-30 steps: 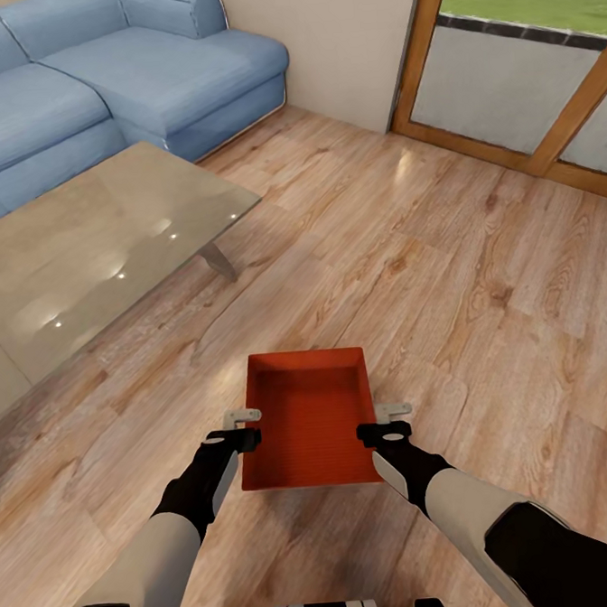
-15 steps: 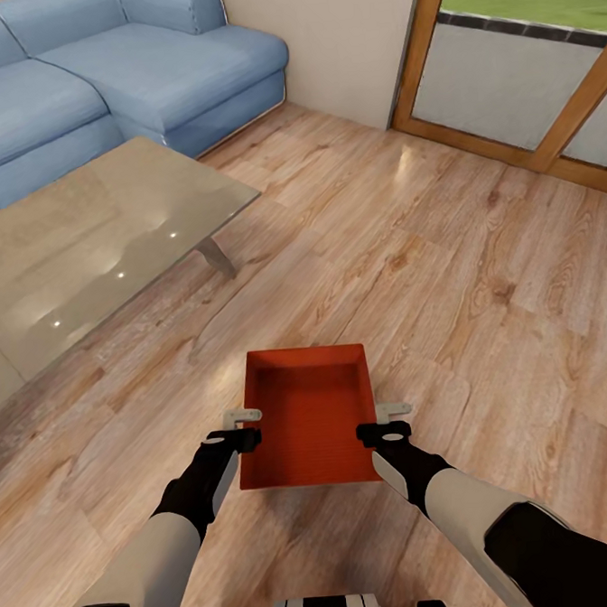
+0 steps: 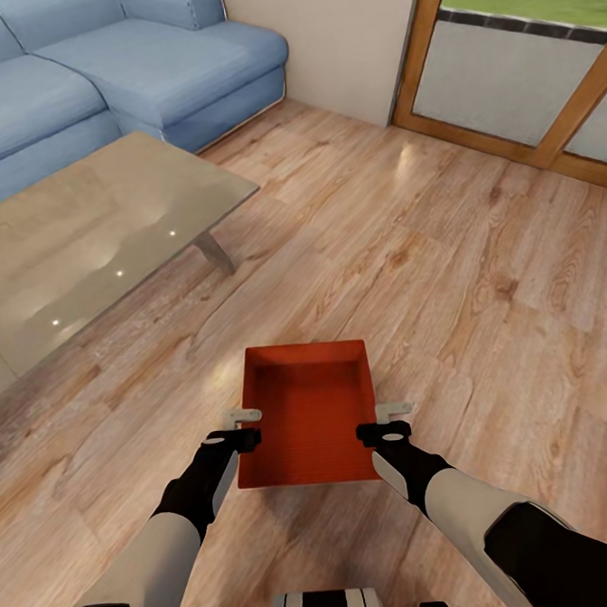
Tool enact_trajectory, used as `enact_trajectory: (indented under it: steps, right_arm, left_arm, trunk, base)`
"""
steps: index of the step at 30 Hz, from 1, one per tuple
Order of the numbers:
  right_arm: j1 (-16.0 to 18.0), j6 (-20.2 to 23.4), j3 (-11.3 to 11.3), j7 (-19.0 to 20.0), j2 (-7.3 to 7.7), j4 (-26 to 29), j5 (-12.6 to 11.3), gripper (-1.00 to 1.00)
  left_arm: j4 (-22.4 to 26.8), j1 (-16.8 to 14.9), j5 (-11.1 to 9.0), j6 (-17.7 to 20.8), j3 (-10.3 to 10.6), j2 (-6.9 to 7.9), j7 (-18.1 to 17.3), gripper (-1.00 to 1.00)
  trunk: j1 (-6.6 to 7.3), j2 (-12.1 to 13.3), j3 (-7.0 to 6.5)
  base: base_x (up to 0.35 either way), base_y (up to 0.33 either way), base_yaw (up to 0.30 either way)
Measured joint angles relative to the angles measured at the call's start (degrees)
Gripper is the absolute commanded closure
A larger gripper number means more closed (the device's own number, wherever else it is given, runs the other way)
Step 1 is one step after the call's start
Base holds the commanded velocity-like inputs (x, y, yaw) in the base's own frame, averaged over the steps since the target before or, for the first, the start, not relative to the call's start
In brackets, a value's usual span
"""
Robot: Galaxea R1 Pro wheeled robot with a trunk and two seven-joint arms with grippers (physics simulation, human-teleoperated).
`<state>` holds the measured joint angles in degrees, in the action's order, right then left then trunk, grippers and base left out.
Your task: Move the two storage containers from the living room to the garage. In the garage, place one container on the floor and stack the other container on top of it (either order is fine).
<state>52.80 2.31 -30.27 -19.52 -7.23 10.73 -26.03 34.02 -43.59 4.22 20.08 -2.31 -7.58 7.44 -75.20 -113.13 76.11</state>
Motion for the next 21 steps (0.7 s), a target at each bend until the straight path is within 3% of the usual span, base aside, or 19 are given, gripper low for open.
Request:
enact_trajectory:
  steps: [10, 17, 21]
  right_arm:
    - [0.0, 0.0, 0.0, 0.0, 0.0, 0.0, 0.0, -1.0]
    - [0.0, 0.0, 0.0, 0.0, 0.0, 0.0, 0.01, -1.0]
    - [0.0, 0.0, 0.0, 0.0, 0.0, 0.0, 0.0, -1.0]
  left_arm:
    - [0.14, 0.0, 0.0, 0.05, 0.0, 0.0, 0.0, -1.0]
    - [0.16, 0.0, 0.0, 0.08, -0.02, 0.0, -0.02, -1.0]
    - [0.11, 0.0, 0.0, 0.08, -0.03, 0.01, 0.0, -1.0]
  trunk:
    - [-2.2, -4.01, 1.8]
    - [-2.2, -4.03, 1.8]
    - [-3.08, -5.62, 2.51]
  base:
    - [0.0, 0.0, 0.0]
    - [0.0, 0.0, 0.0]
    - [0.0, 0.0, 0.0]
